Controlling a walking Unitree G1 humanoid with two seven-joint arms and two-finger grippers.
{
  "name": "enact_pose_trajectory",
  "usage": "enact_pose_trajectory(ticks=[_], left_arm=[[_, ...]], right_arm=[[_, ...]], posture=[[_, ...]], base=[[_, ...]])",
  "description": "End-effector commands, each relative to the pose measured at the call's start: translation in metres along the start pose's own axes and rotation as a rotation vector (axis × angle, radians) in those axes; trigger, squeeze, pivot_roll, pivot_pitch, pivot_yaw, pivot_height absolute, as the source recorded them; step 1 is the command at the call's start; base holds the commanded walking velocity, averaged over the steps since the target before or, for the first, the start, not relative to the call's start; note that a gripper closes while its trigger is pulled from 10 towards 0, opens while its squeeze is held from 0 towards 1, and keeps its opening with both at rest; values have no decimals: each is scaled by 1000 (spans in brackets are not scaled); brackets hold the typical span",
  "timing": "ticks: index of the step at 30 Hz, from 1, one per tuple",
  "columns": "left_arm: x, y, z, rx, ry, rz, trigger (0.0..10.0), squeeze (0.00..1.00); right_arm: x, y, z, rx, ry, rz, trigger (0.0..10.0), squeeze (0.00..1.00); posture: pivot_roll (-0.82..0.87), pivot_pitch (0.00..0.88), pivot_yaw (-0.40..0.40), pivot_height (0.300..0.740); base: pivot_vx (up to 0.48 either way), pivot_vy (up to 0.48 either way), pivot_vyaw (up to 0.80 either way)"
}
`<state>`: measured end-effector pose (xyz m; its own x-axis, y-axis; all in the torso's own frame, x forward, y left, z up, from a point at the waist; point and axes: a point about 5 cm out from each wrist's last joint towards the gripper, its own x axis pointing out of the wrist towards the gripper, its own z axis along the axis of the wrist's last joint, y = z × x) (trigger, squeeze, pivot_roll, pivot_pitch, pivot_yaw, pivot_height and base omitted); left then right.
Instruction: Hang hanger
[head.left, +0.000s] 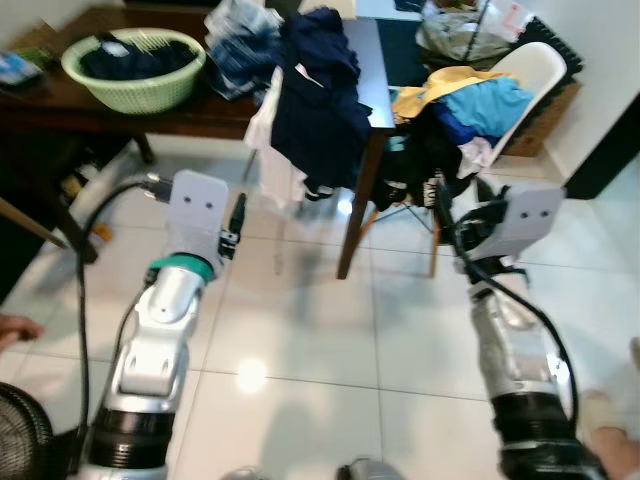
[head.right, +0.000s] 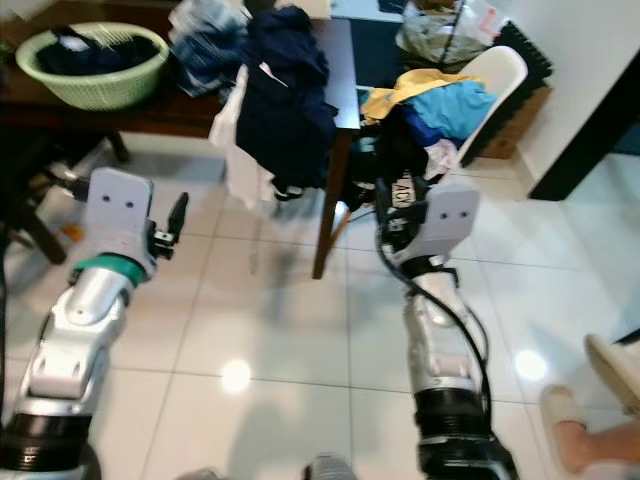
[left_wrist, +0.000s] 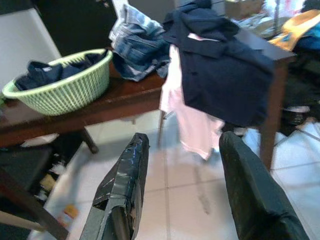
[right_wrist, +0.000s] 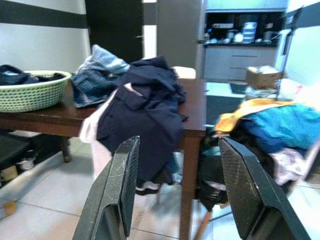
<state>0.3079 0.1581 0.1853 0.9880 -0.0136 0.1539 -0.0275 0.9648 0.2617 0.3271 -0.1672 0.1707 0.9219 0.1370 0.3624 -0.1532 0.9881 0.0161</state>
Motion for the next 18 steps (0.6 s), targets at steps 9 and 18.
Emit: enact_pose_trajectory(ticks=[9, 18], left_arm=[[-1, -3, 9, 46, -63, 17, 10000, 0], [1, 13, 38, 128, -214, 118, 10000, 0]], right_arm=[[7, -1, 7, -6, -29, 30, 10000, 0], [27, 26, 43, 21, -170, 205, 10000, 0]], posture=[[26, 0, 30, 740], [63, 0, 33, 740]], base=[[480, 0, 0], [480, 0, 0]])
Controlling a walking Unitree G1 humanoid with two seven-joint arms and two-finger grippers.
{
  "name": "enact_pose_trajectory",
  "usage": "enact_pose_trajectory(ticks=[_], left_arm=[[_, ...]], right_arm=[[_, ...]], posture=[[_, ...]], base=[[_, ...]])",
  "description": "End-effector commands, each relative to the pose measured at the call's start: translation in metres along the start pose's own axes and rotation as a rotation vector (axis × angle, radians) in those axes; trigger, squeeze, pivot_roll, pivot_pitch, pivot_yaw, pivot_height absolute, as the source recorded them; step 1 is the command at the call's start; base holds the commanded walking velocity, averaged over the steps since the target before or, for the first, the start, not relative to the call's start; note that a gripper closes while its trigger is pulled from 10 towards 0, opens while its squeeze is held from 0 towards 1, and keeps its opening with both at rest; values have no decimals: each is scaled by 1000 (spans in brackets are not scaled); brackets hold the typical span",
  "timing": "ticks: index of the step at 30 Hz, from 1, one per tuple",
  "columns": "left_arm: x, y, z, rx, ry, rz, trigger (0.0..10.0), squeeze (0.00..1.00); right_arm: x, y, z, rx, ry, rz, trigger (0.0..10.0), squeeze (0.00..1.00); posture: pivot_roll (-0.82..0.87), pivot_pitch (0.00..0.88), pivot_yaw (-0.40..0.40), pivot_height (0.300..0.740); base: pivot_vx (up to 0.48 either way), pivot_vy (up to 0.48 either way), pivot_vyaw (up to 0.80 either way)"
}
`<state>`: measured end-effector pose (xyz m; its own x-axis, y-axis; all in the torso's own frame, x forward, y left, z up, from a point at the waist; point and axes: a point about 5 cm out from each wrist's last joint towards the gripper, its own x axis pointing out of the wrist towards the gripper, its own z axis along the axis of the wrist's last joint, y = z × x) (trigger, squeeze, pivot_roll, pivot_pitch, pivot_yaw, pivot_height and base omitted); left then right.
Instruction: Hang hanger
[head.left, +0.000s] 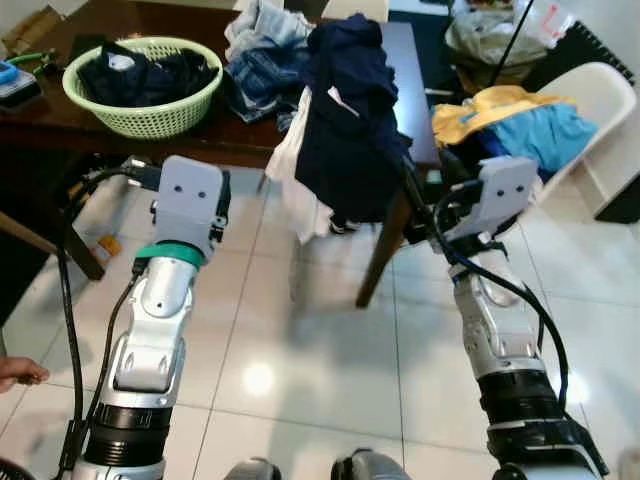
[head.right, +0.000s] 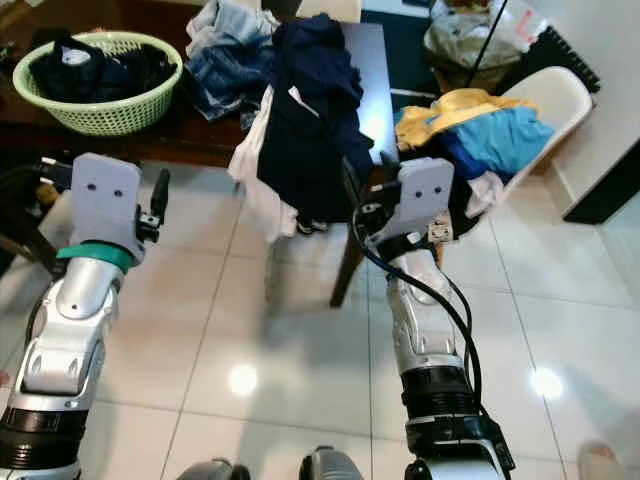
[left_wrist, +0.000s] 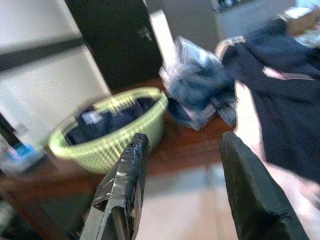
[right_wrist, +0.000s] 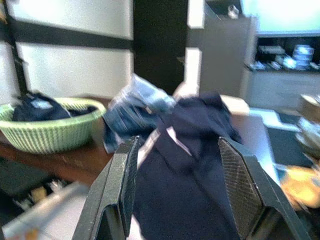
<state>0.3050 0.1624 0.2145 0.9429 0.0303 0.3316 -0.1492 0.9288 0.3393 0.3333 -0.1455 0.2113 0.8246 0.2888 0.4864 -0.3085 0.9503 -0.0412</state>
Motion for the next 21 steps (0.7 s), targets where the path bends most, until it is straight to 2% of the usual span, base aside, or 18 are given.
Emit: enact_pose_trajectory(ticks=[1, 4, 8, 21], left_arm=[[2, 2, 10, 16, -54, 20, 10000, 0], [5, 13, 24, 55, -125, 69, 10000, 0], [6, 21, 31, 77, -157, 114, 10000, 0], [8, 29, 38, 119, -200, 170, 10000, 0]], right_arm=[[6, 4, 8, 4, -31, 36, 10000, 0], [17, 18, 24, 23, -89, 119, 10000, 0], [22, 24, 27, 39, -105, 158, 10000, 0], [30, 33, 24, 57, -103, 191, 10000, 0]], posture=[[63, 0, 33, 740], [76, 0, 29, 740], [98, 0, 20, 740], [116, 0, 14, 740]], base=[[480, 0, 0], [480, 0, 0], [480, 0, 0], [480, 0, 794]])
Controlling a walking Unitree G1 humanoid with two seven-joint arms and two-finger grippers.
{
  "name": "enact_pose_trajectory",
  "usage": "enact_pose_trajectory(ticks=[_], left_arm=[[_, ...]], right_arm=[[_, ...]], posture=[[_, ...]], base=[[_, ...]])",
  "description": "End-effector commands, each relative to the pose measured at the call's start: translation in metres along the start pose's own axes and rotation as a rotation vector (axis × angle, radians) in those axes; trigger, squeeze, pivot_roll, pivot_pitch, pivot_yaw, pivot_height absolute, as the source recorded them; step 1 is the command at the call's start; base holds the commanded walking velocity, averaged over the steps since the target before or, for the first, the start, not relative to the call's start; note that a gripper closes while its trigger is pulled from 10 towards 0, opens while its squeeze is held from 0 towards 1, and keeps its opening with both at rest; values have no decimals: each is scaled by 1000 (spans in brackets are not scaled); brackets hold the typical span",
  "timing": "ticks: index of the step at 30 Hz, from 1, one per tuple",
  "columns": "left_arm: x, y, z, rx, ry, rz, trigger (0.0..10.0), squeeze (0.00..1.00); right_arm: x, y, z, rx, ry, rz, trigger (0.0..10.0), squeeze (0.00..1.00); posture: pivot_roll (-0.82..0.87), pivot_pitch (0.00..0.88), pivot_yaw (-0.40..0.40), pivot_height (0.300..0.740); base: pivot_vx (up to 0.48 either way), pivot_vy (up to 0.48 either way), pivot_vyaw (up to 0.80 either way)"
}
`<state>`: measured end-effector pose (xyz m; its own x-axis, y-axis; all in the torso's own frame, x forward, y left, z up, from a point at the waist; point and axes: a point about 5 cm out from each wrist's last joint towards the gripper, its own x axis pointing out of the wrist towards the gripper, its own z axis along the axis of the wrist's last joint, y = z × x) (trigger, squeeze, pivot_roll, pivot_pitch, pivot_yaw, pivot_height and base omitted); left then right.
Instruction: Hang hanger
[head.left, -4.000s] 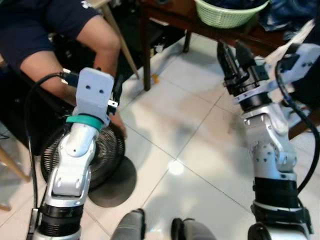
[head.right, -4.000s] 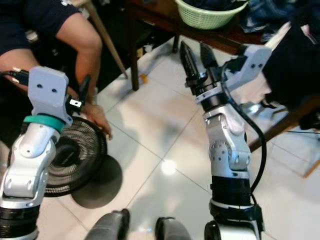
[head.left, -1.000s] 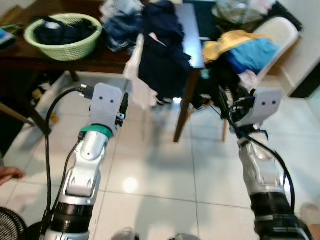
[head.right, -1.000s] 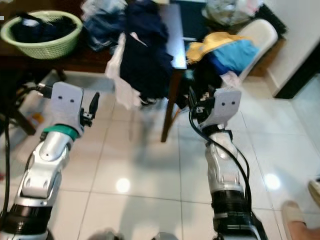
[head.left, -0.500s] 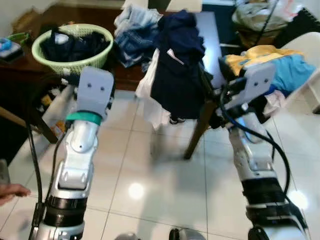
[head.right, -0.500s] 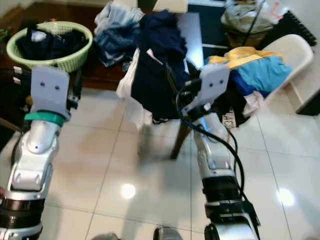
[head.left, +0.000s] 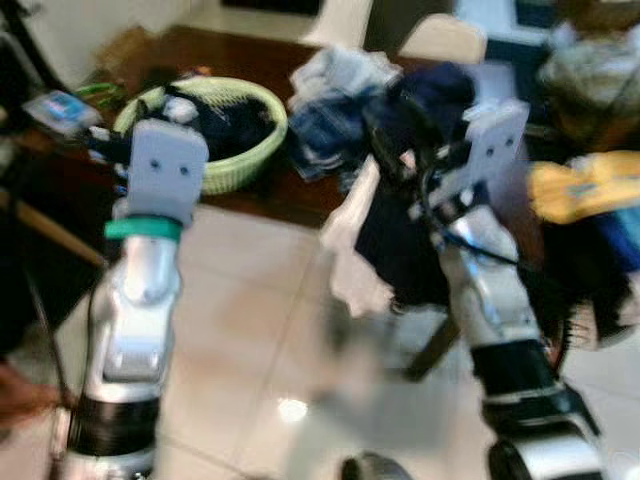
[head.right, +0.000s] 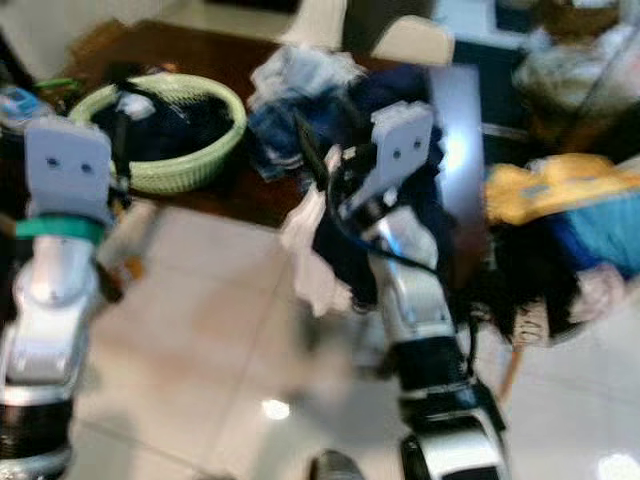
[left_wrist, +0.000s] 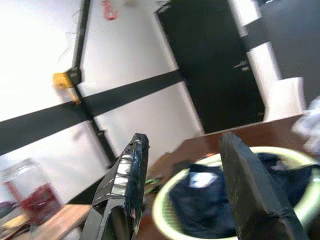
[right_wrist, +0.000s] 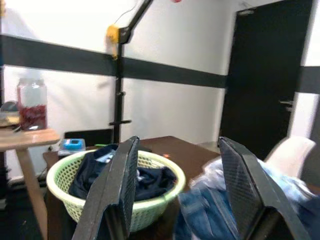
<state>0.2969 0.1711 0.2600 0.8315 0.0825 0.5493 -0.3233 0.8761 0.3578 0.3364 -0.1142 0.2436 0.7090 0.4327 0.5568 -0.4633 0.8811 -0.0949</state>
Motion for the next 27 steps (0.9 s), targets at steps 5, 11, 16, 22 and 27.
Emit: enact_pose_trajectory(ticks=[5, 11, 16, 22, 27], left_arm=[[2, 4, -1, 17, -1, 20, 10000, 0], [1, 3, -1, 12, 3, 25, 10000, 0], [2, 3, -1, -5, 8, 31, 10000, 0], [3, 1, -2, -36, 32, 16, 10000, 0], [1, -5, -4, -100, 76, -71, 10000, 0]], right_arm=[[5, 4, 1, 15, -7, 14, 10000, 0], [5, 2, 1, 15, -6, 8, 10000, 0], [5, 0, 1, 20, -7, -2, 10000, 0], [4, -12, -2, -1, 19, -84, 10000, 0], [2, -25, -3, -19, 46, -152, 10000, 0]], posture=[[118, 0, 12, 740], [117, 0, 7, 740], [116, 0, 6, 740], [115, 0, 6, 740], [114, 0, 10, 740]], base=[[480, 0, 733], [480, 0, 376], [480, 0, 0], [472, 0, 0], [394, 0, -473]])
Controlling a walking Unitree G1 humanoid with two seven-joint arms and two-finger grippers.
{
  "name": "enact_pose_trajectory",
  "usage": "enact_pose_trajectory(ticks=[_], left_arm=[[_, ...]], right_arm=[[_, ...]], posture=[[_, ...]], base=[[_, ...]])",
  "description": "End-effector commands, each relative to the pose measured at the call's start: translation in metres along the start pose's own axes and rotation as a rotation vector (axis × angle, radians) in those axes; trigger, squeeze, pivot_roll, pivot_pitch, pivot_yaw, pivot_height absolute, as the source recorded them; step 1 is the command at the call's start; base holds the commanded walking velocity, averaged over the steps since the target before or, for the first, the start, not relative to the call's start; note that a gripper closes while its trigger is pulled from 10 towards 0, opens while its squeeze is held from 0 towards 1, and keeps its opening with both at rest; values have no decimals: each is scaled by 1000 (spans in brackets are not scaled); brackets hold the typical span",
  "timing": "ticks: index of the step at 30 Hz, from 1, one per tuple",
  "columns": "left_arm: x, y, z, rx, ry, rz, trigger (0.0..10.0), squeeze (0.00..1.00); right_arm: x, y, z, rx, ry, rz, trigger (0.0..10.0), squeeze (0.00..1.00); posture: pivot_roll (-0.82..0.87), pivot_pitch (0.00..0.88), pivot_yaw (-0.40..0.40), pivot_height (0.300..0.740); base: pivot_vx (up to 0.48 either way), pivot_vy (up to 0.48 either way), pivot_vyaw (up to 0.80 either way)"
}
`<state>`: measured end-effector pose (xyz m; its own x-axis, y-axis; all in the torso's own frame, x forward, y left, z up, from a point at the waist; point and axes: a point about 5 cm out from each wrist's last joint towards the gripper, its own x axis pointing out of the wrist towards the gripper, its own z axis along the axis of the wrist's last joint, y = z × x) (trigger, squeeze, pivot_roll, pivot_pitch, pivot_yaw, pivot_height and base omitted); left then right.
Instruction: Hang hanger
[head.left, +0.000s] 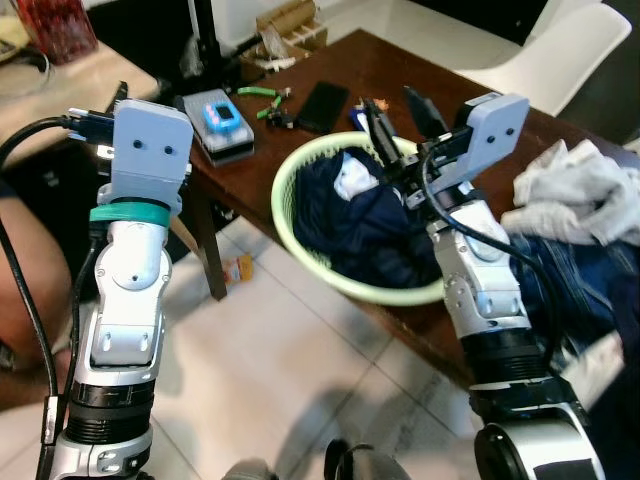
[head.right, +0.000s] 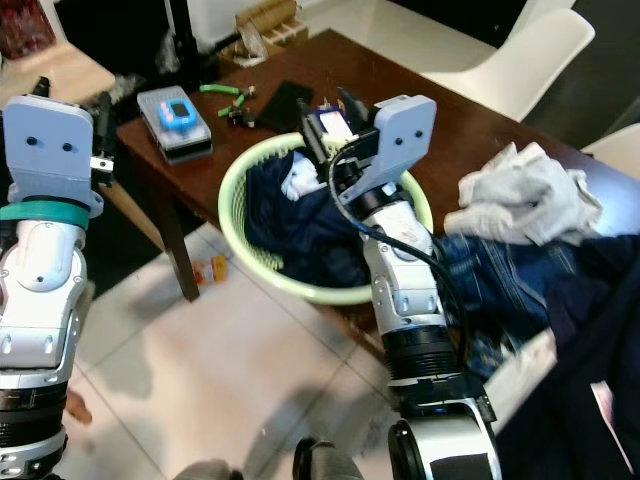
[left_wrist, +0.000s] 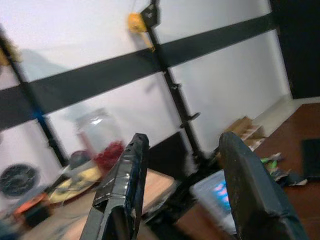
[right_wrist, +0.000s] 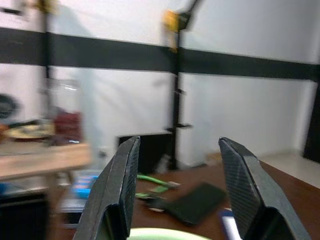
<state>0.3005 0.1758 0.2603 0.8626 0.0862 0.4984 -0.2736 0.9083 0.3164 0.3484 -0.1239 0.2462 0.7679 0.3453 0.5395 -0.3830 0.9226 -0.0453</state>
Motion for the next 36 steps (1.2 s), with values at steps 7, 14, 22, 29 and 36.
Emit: enact_pose_trajectory(ticks=[7, 14, 22, 29, 36], left_arm=[[-34, -29, -3, -86, 87, -415, 10000, 0], [-70, -34, -10, -32, 179, -610, 10000, 0], [-93, -37, -20, 0, 286, -702, 10000, 0], [-94, -37, -11, -81, 316, -688, 10000, 0], [-73, -28, -1, -73, 259, -522, 10000, 0]], right_arm=[[-9, -31, 3, -178, 62, -39, 10000, 0], [-26, -43, 10, -268, 155, 178, 10000, 0], [-47, -46, 8, -281, 332, 440, 10000, 0], [-57, -25, -4, 25, 397, 572, 10000, 0], [-73, 12, -44, 217, 468, 518, 10000, 0]], posture=[[114, 0, 12, 740], [115, 0, 1, 740], [115, 0, -21, 740], [122, 22, -53, 740], [120, 37, -46, 740]], base=[[0, 0, -332], [0, 0, 0], [0, 0, 0], [0, 0, 0], [0, 0, 0]])
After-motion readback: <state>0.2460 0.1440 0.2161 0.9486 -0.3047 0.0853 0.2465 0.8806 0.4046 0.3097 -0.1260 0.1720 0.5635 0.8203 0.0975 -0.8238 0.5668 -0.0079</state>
